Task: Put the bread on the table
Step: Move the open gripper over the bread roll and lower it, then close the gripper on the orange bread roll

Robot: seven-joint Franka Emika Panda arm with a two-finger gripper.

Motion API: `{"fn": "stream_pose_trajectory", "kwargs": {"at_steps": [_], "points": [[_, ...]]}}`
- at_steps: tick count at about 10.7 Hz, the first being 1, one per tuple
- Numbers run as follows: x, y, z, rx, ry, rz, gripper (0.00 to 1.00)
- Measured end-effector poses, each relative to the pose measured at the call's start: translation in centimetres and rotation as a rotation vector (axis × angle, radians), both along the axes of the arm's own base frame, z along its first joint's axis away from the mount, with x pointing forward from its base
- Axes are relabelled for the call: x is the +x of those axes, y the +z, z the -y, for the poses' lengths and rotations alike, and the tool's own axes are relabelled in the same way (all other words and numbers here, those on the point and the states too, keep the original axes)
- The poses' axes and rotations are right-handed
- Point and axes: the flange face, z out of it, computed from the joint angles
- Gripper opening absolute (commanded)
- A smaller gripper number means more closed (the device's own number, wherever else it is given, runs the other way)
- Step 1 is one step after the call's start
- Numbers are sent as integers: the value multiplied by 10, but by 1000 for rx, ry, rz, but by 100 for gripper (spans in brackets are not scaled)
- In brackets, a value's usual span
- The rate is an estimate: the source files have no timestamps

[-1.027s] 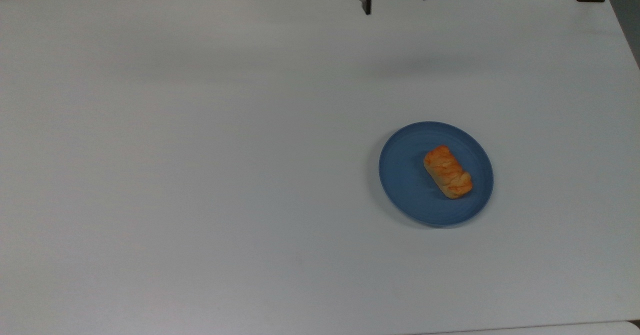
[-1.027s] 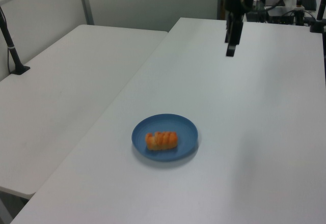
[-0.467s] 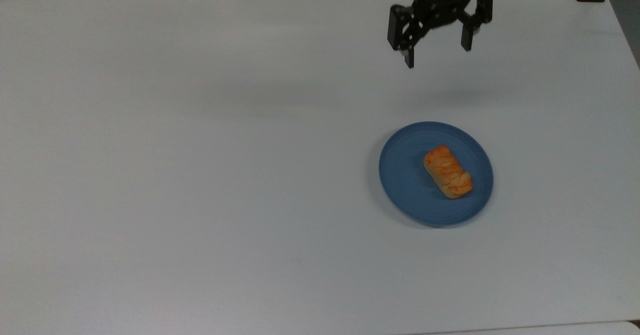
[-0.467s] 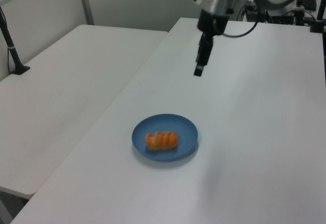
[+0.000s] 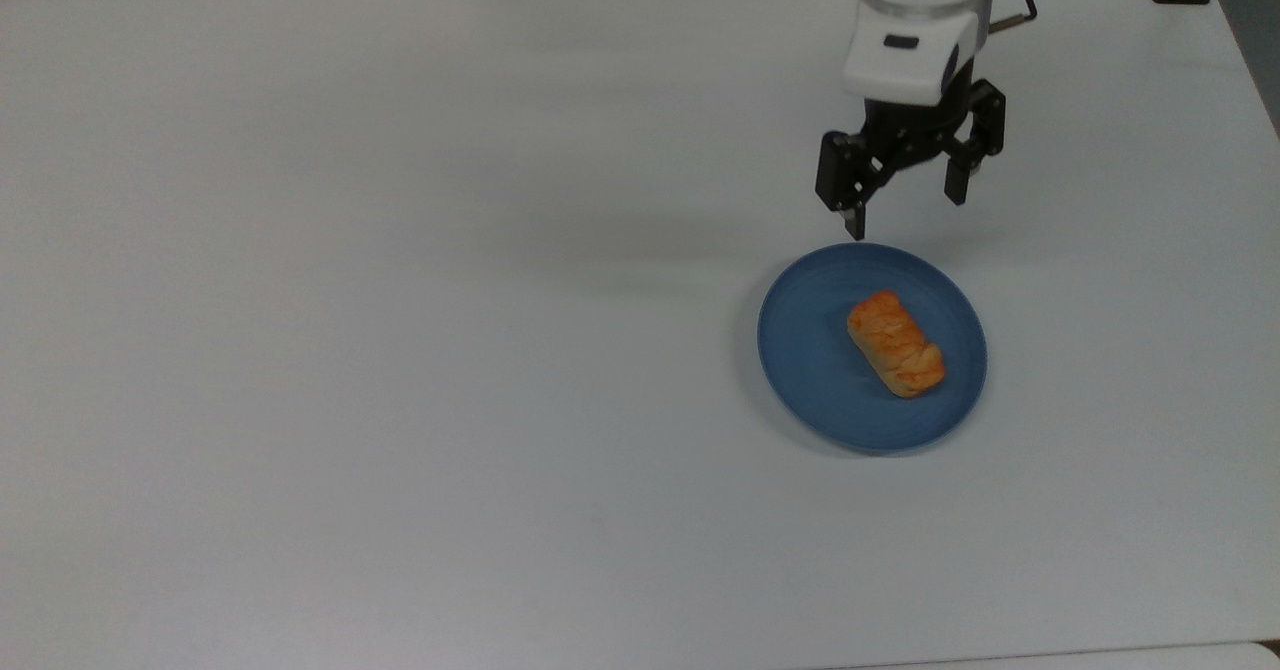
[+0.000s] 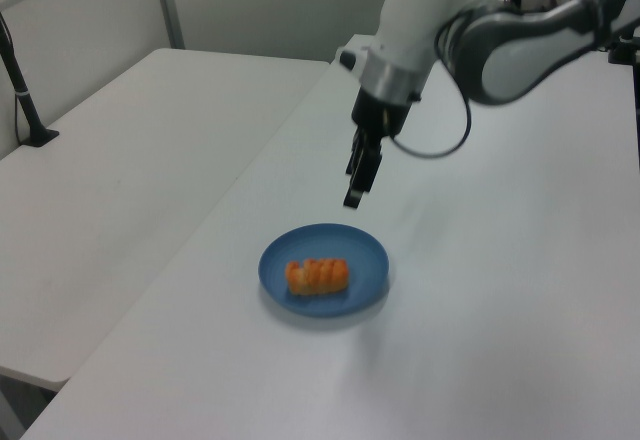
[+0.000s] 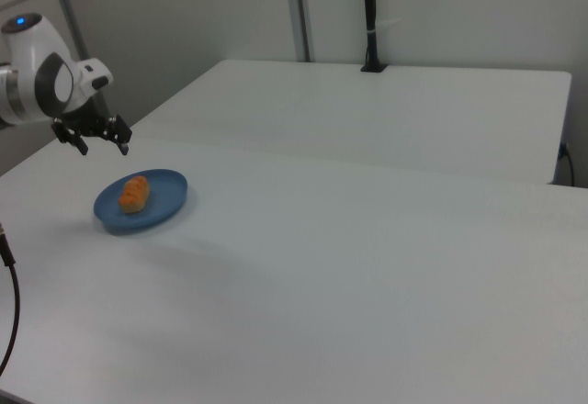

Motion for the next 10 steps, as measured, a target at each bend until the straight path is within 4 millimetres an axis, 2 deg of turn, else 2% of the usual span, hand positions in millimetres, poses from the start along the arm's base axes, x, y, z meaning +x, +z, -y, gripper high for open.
{"fn": "stream_pose_trajectory", "kwargs": {"at_steps": [3,10], "points": [[10,-43,-13,14,-15,24,100],[28,-125,-18,15,4,64,100]]}}
